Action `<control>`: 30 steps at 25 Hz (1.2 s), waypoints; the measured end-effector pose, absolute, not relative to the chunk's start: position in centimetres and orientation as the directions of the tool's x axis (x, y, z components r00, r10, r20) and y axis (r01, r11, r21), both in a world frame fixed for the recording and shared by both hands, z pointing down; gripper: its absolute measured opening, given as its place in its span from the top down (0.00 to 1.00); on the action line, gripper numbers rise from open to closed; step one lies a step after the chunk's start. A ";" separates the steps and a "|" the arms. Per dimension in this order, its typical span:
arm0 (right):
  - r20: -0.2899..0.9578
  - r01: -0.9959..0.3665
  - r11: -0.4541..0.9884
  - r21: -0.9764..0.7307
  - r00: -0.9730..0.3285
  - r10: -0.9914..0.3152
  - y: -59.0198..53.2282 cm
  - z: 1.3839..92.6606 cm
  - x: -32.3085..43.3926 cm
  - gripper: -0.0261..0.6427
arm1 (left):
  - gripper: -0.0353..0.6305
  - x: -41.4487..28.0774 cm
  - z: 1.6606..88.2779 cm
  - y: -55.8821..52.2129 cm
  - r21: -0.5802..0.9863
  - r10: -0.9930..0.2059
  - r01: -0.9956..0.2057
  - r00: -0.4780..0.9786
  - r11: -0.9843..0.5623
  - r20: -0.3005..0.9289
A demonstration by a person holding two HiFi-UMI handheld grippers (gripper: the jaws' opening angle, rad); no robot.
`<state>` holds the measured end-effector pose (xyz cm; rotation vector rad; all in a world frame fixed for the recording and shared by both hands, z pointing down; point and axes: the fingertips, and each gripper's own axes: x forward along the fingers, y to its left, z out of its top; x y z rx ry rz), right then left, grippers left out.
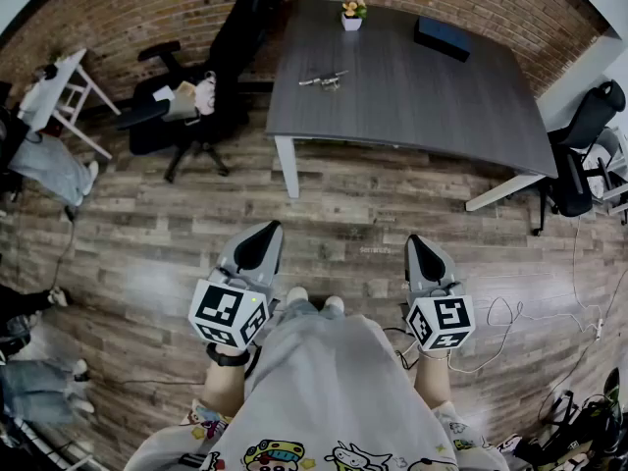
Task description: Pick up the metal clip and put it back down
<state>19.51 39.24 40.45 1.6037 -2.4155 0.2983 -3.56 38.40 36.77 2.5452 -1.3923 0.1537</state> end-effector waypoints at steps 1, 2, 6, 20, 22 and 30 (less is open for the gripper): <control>0.289 -0.923 0.383 -0.044 -0.378 -0.879 39.3 40.3 19.8 0.97 | 0.94 -3.3 36.7 38.4 0.160 -0.820 -0.843 0.537 -0.514 0.199; 0.281 -0.923 0.383 -0.043 -0.379 -0.882 39.4 40.2 20.2 0.96 | 0.94 -3.0 36.7 38.4 0.164 -0.823 -0.845 0.533 -0.509 0.196; 0.259 -0.921 0.389 -0.026 -0.382 -0.887 39.7 39.7 21.7 0.96 | 0.90 -1.8 36.8 38.9 0.171 -0.831 -0.851 0.524 -0.497 0.188; 0.218 -0.894 0.444 -0.057 -0.445 -0.869 37.9 39.2 22.1 0.77 | 0.69 -0.6 36.3 37.5 0.155 -0.833 -0.847 0.529 -0.508 0.163; 0.218 -0.894 0.444 -0.058 -0.446 -0.868 36.7 39.3 21.7 0.75 | 0.68 -0.7 36.5 36.3 0.155 -0.827 -0.843 0.537 -0.515 0.169; 0.219 -0.888 0.452 -0.085 -0.459 -0.861 28.1 39.0 19.2 0.68 | 0.63 -2.3 36.4 27.2 0.162 -0.804 -0.820 0.571 -0.549 0.165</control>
